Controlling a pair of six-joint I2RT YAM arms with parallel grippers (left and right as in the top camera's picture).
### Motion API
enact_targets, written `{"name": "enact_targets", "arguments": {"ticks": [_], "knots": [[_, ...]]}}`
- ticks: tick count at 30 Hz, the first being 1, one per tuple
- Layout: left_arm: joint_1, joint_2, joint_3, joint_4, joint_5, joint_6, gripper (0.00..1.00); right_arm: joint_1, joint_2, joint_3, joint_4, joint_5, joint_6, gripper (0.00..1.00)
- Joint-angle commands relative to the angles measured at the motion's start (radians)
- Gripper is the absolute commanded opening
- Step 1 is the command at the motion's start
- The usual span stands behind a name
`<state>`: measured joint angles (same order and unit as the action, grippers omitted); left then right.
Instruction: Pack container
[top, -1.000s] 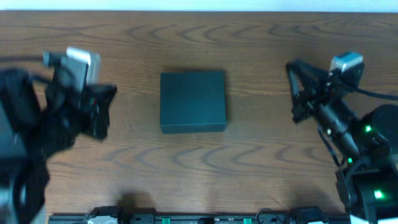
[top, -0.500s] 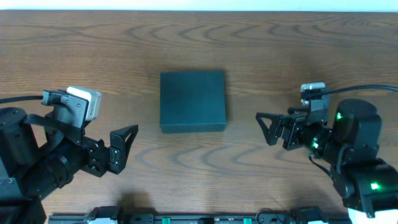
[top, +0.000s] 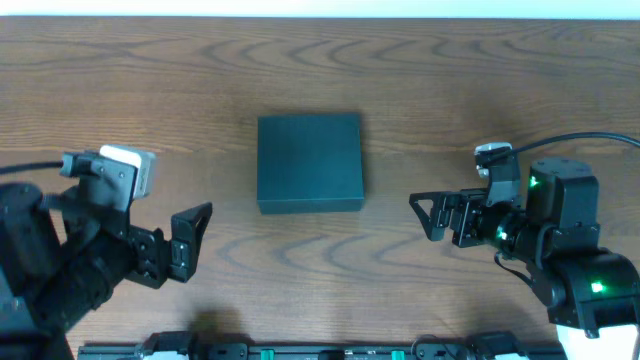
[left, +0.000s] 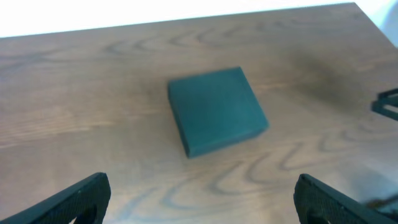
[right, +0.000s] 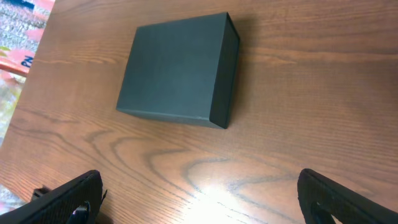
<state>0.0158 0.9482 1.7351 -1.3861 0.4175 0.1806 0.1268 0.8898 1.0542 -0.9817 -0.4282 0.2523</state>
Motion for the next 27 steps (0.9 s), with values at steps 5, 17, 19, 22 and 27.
{"name": "enact_targets", "arguments": {"ticks": [5,17,19,22,27], "knots": [[-0.003,-0.293,-0.479,0.361,-0.209,-0.108,0.95,0.005,0.001,0.002,-0.003,-0.001,0.002,0.99],[-0.003,-0.591,-1.185,0.853,-0.351,-0.34,0.95,0.005,0.001,0.002,-0.003,-0.001,0.002,1.0],[-0.003,-0.641,-1.252,0.875,-0.355,-0.365,0.95,0.005,0.001,0.002,-0.003,-0.001,0.002,0.99],[-0.003,-0.7,-1.315,0.89,-0.355,-0.366,0.95,0.005,0.001,0.002,-0.003,-0.001,0.002,0.99],[-0.003,-0.799,-1.407,0.89,-0.369,-0.389,0.95,0.005,0.001,0.002,-0.003,-0.001,0.002,0.99]]}}
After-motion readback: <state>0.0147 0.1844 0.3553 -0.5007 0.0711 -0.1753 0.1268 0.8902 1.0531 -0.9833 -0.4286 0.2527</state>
